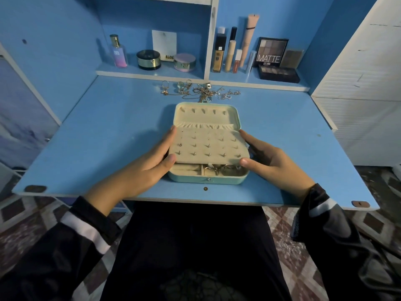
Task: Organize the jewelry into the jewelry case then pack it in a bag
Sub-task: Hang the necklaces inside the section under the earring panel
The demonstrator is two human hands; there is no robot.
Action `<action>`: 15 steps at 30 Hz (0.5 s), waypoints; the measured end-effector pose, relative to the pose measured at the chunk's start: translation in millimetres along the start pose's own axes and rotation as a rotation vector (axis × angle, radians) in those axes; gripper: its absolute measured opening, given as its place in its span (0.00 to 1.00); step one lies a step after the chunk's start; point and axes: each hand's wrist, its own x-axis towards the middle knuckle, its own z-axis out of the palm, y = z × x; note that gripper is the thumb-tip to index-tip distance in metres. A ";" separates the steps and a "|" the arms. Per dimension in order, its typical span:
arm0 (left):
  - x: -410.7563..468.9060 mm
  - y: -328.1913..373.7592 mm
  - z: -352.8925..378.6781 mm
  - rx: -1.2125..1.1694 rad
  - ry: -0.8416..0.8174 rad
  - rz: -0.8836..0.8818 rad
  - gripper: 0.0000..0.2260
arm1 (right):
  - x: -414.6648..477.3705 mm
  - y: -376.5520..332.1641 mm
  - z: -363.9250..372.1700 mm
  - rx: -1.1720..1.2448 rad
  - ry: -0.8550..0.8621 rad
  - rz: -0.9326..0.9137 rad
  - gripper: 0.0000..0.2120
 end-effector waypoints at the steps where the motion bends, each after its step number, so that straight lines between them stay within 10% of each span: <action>1: -0.4 -0.5 -0.4 0.001 0.003 -0.001 0.31 | 0.0 -0.2 0.0 0.003 -0.005 0.009 0.40; 15: 15.4 -0.4 -10.3 -0.021 0.069 0.040 0.30 | 11.6 -6.9 -5.6 0.039 0.103 -0.054 0.26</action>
